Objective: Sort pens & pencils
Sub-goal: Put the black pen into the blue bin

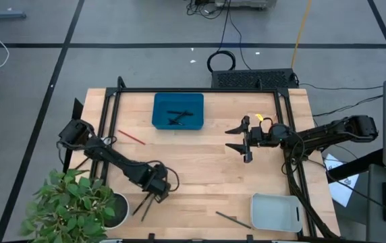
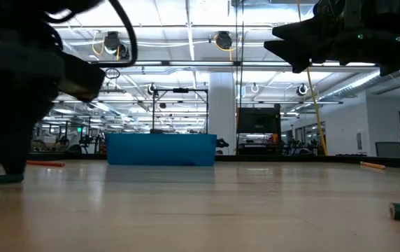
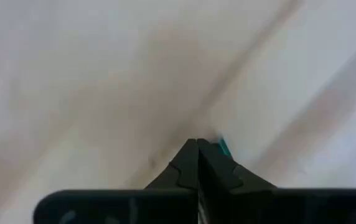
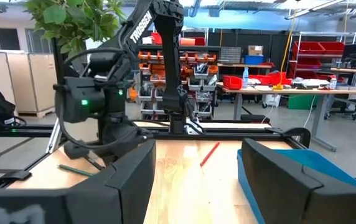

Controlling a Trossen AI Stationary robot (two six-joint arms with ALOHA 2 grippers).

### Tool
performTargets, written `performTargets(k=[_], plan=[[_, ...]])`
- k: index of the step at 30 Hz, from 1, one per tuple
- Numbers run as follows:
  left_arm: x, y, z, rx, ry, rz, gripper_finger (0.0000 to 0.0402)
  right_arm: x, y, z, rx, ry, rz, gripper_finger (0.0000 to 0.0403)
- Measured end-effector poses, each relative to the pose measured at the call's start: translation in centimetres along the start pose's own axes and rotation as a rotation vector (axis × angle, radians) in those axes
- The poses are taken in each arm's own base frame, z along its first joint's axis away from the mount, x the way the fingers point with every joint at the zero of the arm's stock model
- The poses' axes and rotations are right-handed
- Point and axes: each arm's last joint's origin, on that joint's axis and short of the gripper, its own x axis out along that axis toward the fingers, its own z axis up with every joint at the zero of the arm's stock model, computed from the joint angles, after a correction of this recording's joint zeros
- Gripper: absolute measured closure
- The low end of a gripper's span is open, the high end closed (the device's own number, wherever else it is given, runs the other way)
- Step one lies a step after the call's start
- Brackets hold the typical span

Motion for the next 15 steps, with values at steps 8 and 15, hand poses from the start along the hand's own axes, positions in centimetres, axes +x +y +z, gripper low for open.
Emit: performTargets(k=[8,15], plan=[[-0.2,1.3,3.1,0.043,-0.066,0.007,0.0393,0.0,0.0,0.0,0.000,0.002,0.000,0.0177],[-1.1,1.7,3.9,0.054,-0.017,-0.057,0.0399,0.0,0.0,0.0,0.000,0.002,0.000,0.0177]])
